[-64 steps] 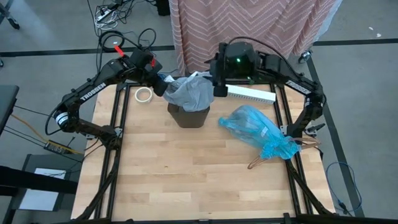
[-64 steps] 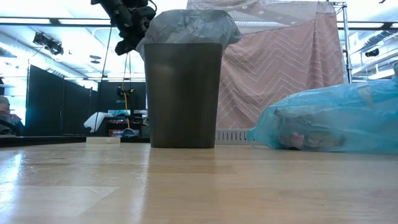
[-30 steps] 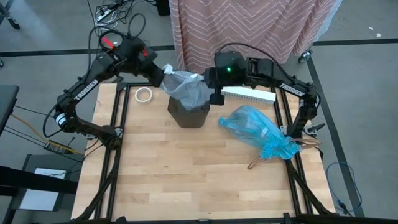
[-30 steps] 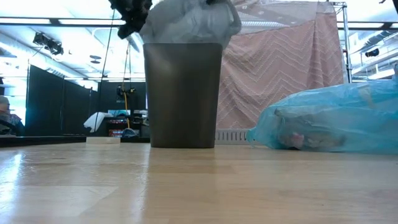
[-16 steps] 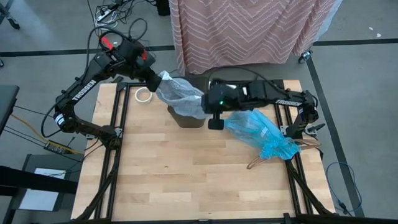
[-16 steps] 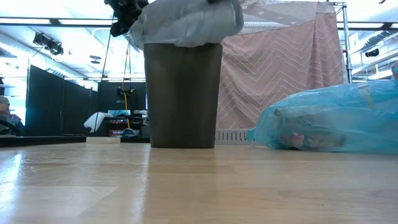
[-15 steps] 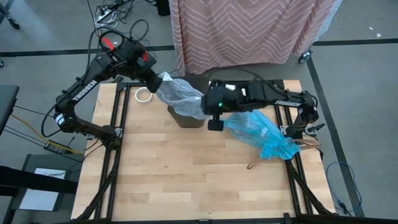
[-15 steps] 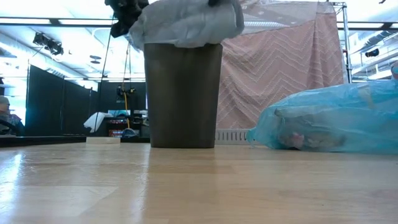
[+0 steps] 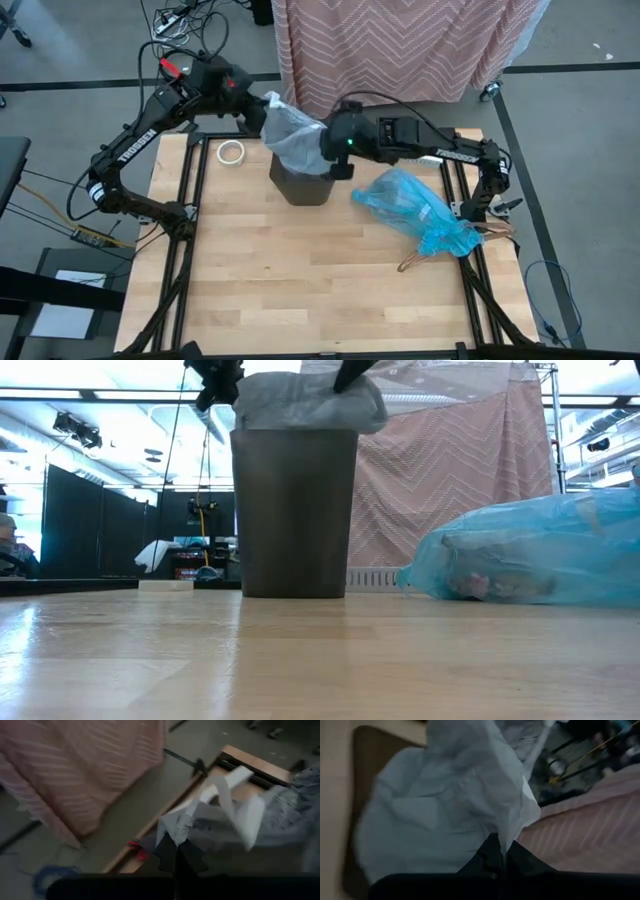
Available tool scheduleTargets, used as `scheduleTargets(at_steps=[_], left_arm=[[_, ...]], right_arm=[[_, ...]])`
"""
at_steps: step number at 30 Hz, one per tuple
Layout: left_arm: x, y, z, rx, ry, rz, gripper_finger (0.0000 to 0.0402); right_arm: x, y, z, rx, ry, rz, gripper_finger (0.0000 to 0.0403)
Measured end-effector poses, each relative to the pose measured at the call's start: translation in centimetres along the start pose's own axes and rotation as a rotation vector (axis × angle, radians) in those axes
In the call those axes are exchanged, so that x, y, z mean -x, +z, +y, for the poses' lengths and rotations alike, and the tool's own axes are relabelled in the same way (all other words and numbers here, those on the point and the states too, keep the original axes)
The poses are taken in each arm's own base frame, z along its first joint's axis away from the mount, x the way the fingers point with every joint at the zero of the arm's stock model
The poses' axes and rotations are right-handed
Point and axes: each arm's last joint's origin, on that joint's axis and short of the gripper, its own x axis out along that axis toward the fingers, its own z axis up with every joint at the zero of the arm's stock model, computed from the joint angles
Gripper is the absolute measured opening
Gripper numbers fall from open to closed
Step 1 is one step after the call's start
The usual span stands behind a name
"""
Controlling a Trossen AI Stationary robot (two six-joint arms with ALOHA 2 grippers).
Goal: Place trash/remove bag and relplace
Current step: Insert the new gray trash bag into the bin
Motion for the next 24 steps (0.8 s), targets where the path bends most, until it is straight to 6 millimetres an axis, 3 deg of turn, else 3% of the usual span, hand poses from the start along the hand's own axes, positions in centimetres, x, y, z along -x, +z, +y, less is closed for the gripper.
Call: scheduleTargets(at_steps=[5,10,13,19,24], left_arm=[[0.0,0.2,0.1,-0.025,0.044,-0.022,0.0004],[-0.1,0.3,0.2,-0.098,0.069,-0.031,0.0004],[-0.5,-0.1,0.2,-0.040,0.072,-0.011,0.0004],[-1.0,-1.0,-0.4,-0.033,0.014,0.021,0.0004],[-1.1,-0.8,-1.4,-0.148,-0.002,0.003,0.0003]], right_arm=[[-1.0,0.4,-2.3,-0.009,-0.079,-0.085,0.0000],[-2.8,-0.3,-3.3,-0.090,-0.012,-0.145,0.0000],[-4.6,-1.2,-2.2,-0.125,0.033,-0.100,0.0000],[-5.8,-1.8,1.7,-0.050,0.106,-0.066,0.0000],[-6.5,-2.7,3.5,0.075,0.017,0.027,0.0000]])
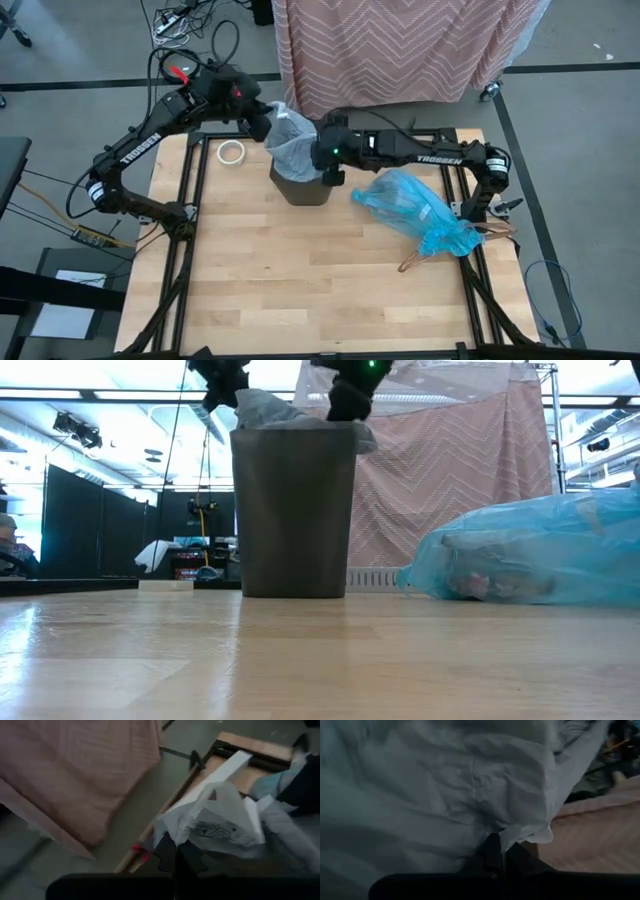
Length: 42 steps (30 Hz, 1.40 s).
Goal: Place trash/remove bag and relplace
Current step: Insert the new gray trash bag into the bin
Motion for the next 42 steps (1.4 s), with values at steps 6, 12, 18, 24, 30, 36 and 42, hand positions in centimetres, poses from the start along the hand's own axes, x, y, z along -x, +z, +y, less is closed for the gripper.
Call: scheduleTargets(at_steps=[6,12,18,24,30,36,42], left_arm=[[0.1,1.2,0.8,-0.054,0.171,-0.113,0.0003],[0.6,1.1,0.1,-0.062,0.118,-0.114,0.0003],[1.8,0.1,-1.2,-0.041,0.050,-0.037,0.0003],[3.8,-0.8,-1.9,0.007,0.020,0.017,0.0003],[4.6,-1.5,-2.9,0.042,-0.015,0.073,0.0003],[4.6,-2.0,-4.0,0.040,-0.056,0.123,0.0003],[2.8,-4.2,-5.5,0.076,-0.164,0.232,0.0003]], right_arm=[[-0.8,-0.2,-0.2,0.028,-0.101,0.011,0.0000],[-0.2,0.4,0.2,0.017,-0.115,-0.011,0.0000],[2.0,1.2,1.4,0.085,-0.150,-0.019,0.0000],[5.5,1.2,2.3,0.058,-0.101,-0.044,0.0000],[8.2,1.6,4.8,-0.076,0.092,-0.117,0.0000],[9.1,1.4,6.6,-0.092,0.141,-0.076,0.0000],[9.2,0.9,7.3,-0.105,0.341,-0.056,0.0000]])
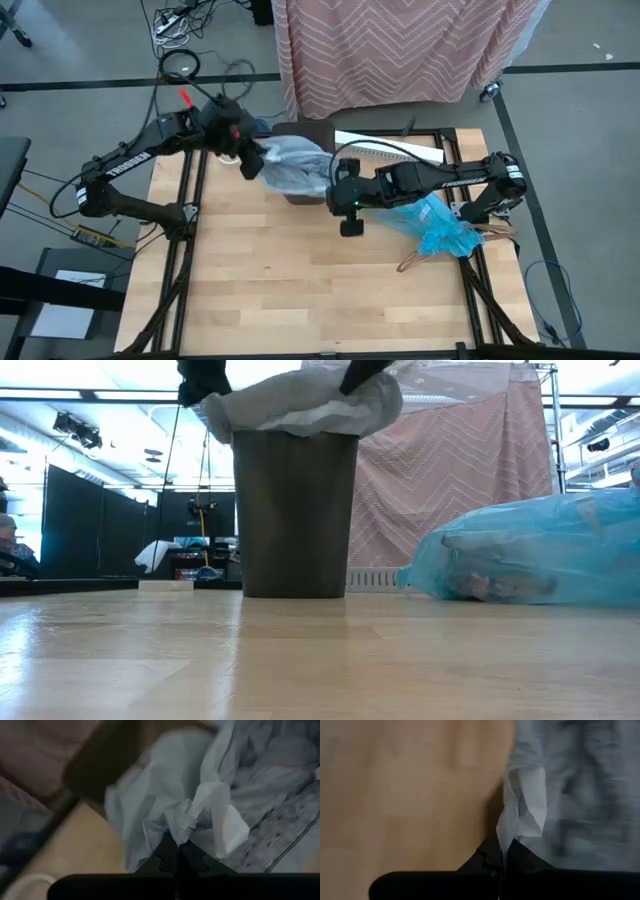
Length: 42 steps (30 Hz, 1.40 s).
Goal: Place trash/remove bag and relplace
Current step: Insert the new gray trash bag into the bin
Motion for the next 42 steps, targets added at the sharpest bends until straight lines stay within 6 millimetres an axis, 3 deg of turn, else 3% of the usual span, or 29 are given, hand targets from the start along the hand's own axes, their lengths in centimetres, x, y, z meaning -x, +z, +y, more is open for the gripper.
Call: scheduleTargets(at_steps=[3,8,13,18,22,29,42], left_arm=[[-1.4,-1.2,-0.2,0.004,-0.023,0.065,0.0003],[-2.2,-1.4,-0.1,-0.005,0.021,0.049,0.0003],[-0.2,0.3,0.0,-0.115,0.128,-0.056,0.0003],[2.0,1.7,0.1,-0.122,0.221,-0.148,0.0003],[2.6,1.6,0.2,-0.108,0.231,-0.159,0.0003],[0.1,-0.7,-0.2,-0.052,0.206,-0.051,0.0003],[-0.8,-4.9,-1.6,0.028,0.144,0.006,0.0003]], right_arm=[[0.0,-0.3,0.4,0.028,0.106,0.015,0.0000],[0.2,-0.7,-0.3,0.210,-0.046,0.071,0.0000],[-0.2,-1.3,-2.5,0.365,-0.150,0.152,0.0000],[-0.2,-1.8,-4.8,0.411,-0.266,0.217,0.0000],[-0.4,-2.0,-5.5,0.361,-0.227,0.201,0.0000],[-0.7,-1.8,-3.4,0.305,-0.110,0.156,0.0000],[-3.5,-4.5,-0.1,0.317,-0.010,0.256,0.0000]])
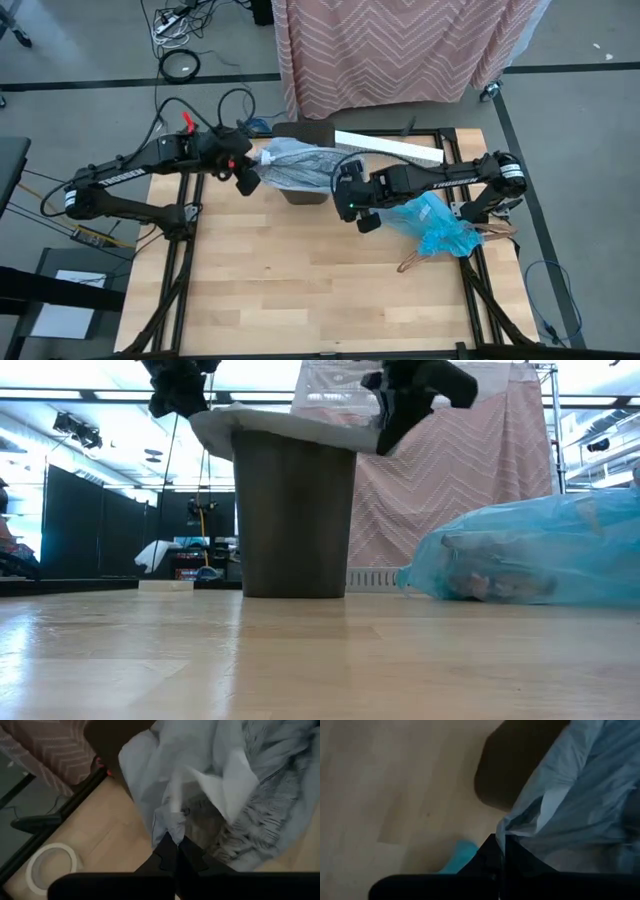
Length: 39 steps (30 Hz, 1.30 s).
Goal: Place trash/remove bag and relplace
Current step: Insert the new gray trash bag into the bin
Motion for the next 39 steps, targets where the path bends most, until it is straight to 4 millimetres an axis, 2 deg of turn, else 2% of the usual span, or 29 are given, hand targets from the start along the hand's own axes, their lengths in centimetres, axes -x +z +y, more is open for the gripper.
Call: scheduleTargets(at_steps=[6,11,17,22,33,39], left_arm=[[-0.7,-0.7,-0.3,-0.021,0.008,0.019,0.0003],[-2.9,-2.4,-0.5,-0.040,0.038,0.068,0.0003],[-5.9,-3.8,-0.8,0.002,0.015,0.014,0.0003],[-7.3,-4.4,-1.0,0.020,-0.005,-0.049,0.0003],[-9.2,-6.7,-0.8,0.004,0.008,-0.008,0.0003],[-9.3,-6.4,-1.0,0.035,-0.009,-0.020,0.0003]], right_arm=[[-1.7,-0.8,0.3,-0.046,0.004,0.035,0.0000],[-2.0,-0.9,-0.1,-0.134,-0.024,0.032,0.0000],[-2.1,-0.8,-0.7,-0.259,-0.064,0.012,0.0000],[-2.1,-0.7,-0.6,-0.294,-0.040,0.004,0.0000],[-2.4,-1.4,-1.0,-0.386,-0.039,0.052,0.0000],[-2.6,-1.8,-1.5,-0.482,-0.045,0.065,0.0001]])
